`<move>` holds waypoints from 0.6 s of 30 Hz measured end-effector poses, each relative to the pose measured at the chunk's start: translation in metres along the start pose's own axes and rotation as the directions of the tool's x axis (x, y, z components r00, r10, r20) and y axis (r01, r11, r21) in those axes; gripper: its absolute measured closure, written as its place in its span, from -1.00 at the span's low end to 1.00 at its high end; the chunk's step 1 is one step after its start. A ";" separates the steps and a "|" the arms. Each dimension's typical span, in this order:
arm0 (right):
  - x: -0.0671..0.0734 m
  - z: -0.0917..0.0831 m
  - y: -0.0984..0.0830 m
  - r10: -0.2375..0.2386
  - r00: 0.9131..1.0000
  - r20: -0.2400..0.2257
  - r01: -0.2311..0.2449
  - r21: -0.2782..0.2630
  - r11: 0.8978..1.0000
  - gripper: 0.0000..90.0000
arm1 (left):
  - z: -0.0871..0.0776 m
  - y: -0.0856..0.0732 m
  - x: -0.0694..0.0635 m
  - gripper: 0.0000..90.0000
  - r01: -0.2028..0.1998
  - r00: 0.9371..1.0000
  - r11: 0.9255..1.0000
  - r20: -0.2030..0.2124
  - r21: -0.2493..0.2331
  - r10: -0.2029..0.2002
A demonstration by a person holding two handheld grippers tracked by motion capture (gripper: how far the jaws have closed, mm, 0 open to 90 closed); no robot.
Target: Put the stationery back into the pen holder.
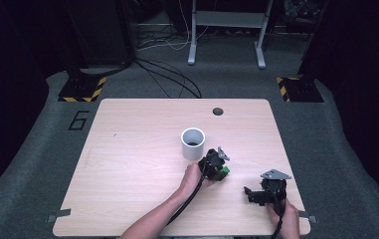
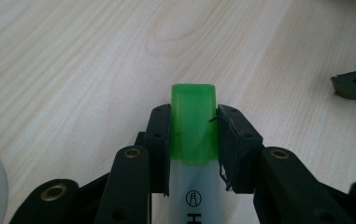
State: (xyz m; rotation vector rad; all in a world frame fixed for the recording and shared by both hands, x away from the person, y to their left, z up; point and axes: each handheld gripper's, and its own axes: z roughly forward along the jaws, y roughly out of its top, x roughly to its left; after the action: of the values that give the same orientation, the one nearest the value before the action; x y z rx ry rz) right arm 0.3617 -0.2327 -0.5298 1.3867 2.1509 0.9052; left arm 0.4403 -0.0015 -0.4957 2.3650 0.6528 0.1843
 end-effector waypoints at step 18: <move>0.000 0.000 0.000 0.001 1.000 0.000 -0.001 0.000 1.000 -1.00 | -0.048 -0.012 -0.001 0.49 -0.006 1.000 0.987 0.009 -0.163 0.007</move>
State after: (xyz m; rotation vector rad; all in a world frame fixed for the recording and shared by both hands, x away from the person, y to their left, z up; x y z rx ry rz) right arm 0.3617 -0.2326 -0.5298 1.3883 2.1504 0.9052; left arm 0.4204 0.0338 -0.4666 2.2098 0.6019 0.2205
